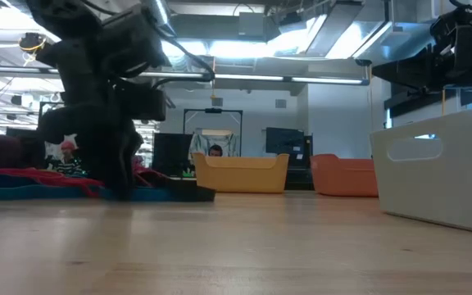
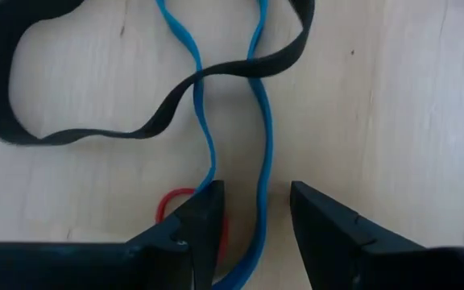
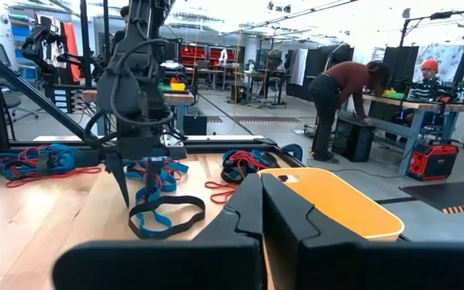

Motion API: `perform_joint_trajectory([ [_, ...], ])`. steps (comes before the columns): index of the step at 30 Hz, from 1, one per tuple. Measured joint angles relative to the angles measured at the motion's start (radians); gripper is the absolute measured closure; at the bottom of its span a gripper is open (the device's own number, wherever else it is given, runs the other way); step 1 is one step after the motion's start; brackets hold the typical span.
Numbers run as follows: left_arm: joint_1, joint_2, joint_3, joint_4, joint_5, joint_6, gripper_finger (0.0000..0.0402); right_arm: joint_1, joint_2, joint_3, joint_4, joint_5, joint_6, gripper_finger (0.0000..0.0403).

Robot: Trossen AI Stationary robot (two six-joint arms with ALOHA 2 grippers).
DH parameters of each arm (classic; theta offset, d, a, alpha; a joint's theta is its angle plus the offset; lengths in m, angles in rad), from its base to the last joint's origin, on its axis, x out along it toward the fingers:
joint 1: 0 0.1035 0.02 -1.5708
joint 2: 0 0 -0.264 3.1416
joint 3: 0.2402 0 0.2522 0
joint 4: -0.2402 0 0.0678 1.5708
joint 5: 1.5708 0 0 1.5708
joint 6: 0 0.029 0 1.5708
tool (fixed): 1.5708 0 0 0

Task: Sort rubber bands into baskets
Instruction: Put the blue rubber band into the yellow bin

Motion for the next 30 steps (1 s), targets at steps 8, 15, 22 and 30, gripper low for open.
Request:
perform_joint_trajectory([
  [8, 0.002, -0.006, 0.014, -0.008, 0.007, 0.021, 0.0336, 0.000, 0.000, 0.000, -0.001, 0.000, 0.000, 0.0397],
  [15, 0.000, -0.044, 0.086, -0.012, 0.008, 0.034, 0.0393, 0.000, 0.000, 0.000, -0.007, 0.000, 0.000, 0.0397],
  [22, 0.000, -0.169, 0.103, -0.035, 0.008, 0.012, 0.0398, 0.000, 0.000, 0.000, -0.013, 0.000, 0.000, 0.0397],
  [30, 0.000, -0.134, 0.032, -0.091, 0.002, -0.060, 0.0345, 0.000, 0.000, 0.000, -0.015, 0.000, 0.000, 0.0397],
])
